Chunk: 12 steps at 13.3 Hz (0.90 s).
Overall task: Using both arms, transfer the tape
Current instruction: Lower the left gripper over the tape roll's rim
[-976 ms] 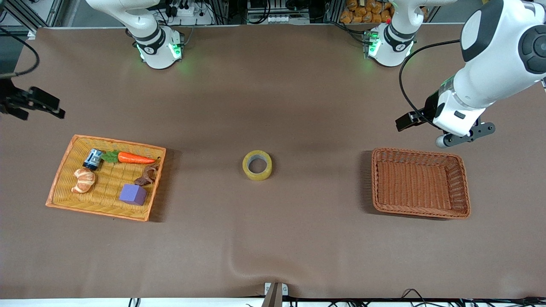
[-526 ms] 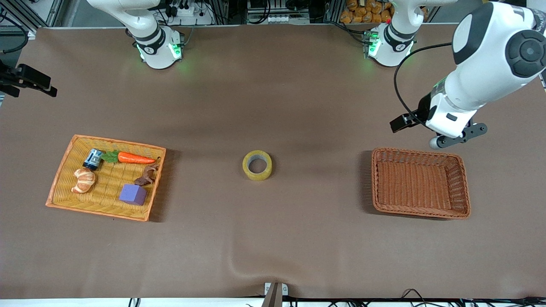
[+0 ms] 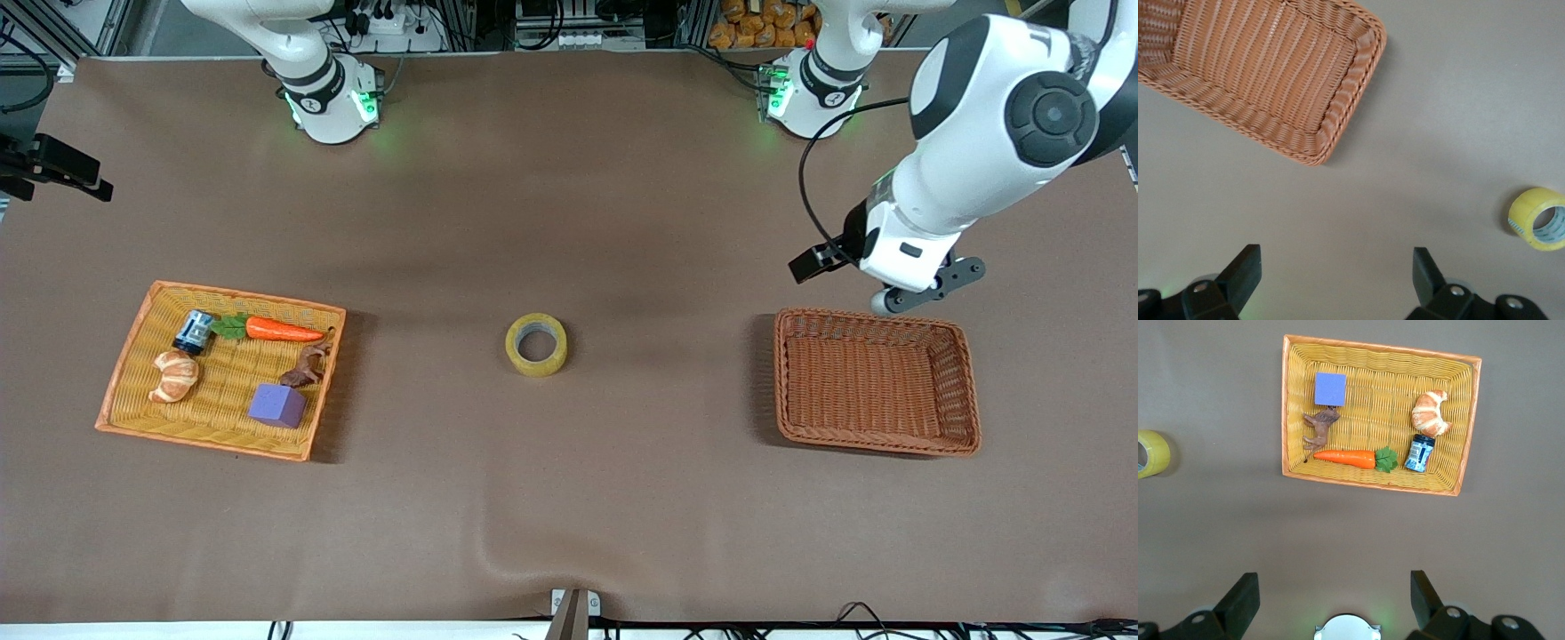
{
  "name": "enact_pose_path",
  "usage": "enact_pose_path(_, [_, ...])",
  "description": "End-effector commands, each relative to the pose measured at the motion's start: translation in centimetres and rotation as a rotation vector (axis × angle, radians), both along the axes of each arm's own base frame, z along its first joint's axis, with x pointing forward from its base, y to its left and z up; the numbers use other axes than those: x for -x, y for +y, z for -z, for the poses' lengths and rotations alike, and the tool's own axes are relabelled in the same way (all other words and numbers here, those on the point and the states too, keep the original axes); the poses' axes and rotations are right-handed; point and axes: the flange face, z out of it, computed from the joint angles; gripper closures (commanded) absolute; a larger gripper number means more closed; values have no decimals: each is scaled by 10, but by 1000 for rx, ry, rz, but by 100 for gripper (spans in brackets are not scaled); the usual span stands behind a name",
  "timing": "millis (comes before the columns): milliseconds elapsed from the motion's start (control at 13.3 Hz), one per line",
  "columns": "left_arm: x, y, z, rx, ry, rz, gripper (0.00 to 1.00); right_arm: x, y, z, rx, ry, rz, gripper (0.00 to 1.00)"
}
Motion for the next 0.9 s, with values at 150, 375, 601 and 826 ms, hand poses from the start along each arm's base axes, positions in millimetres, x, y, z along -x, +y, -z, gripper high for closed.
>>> enact_pose_path(150, [1,-80,45,9,-12,-58,0,-4,-1,-4,36,-30,5,0])
enact_pose_path(375, [15,-149,75,20,-40,-62,0,-3,-3,-3,37,-24,8,0])
enact_pose_path(601, [19,-228,106,37,-39,-51,0,-3,-2,-1,39,-21,7,0])
enact_pose_path(826, [7,-279,137,56,-52,-77,0,-5,0,2,37,-15,-3,0])
